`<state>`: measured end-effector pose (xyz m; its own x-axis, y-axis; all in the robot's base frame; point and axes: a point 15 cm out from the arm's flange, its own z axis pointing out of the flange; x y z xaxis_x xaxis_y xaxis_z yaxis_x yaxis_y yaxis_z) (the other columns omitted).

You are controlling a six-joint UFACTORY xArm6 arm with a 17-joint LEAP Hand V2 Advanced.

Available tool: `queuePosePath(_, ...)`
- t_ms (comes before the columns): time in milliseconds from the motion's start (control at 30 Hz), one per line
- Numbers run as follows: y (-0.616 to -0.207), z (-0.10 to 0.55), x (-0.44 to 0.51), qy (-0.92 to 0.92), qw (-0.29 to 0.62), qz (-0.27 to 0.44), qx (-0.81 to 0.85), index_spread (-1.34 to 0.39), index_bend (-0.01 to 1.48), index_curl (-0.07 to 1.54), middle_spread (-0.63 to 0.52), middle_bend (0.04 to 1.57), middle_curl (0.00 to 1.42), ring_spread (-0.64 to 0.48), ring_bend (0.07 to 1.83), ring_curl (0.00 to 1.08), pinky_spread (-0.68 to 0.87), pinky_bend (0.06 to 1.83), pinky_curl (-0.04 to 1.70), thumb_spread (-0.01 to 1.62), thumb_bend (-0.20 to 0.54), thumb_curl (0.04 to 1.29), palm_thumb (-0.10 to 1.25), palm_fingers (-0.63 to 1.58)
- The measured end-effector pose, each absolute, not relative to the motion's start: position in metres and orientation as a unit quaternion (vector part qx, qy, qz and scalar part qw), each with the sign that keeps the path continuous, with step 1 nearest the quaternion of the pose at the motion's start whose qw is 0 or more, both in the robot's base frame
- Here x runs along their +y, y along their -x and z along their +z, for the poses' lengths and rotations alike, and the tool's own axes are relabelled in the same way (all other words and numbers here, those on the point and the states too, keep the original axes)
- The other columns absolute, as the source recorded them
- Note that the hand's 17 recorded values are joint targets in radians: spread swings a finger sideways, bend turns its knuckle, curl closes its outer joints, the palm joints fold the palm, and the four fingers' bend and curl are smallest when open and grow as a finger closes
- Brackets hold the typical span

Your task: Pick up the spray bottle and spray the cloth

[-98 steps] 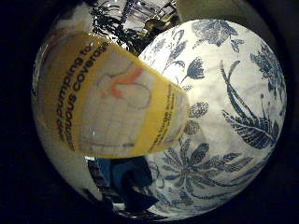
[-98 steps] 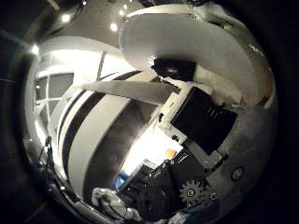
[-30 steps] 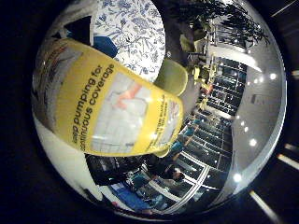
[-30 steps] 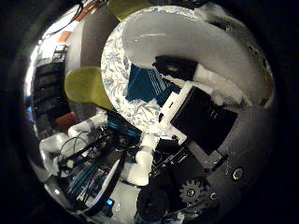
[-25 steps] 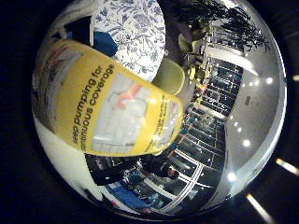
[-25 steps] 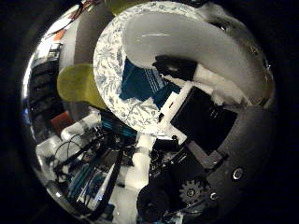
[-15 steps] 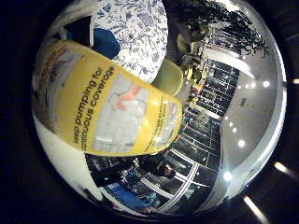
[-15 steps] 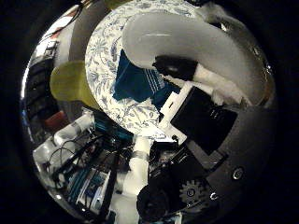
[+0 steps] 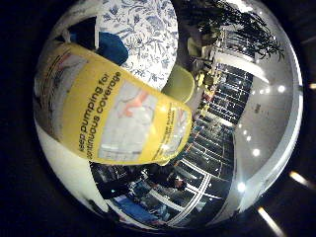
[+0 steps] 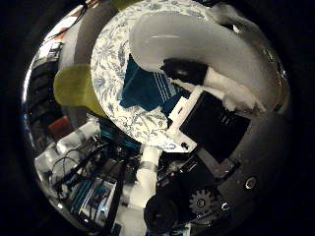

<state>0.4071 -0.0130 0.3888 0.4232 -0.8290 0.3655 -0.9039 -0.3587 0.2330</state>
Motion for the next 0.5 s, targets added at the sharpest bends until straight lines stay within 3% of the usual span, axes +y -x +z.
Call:
queuePosePath(167, -0.396, 0.399, 0.011, -0.832, 0.150, 0.069, -0.529, -0.19, 1.14, 0.70, -0.07, 1.33, 0.56, -0.15, 1.44, 0.56, -0.22, 1.03, 1.17, 0.83, -0.015, 0.86, 1.07, 1.22)
queuePosePath(500, -0.390, 0.447, 0.105, -0.848, -0.048, -0.004, -0.528, -0.19, 1.14, 0.70, -0.07, 1.33, 0.56, -0.15, 1.44, 0.56, -0.23, 1.03, 1.17, 0.83, -0.015, 0.86, 1.07, 1.22)
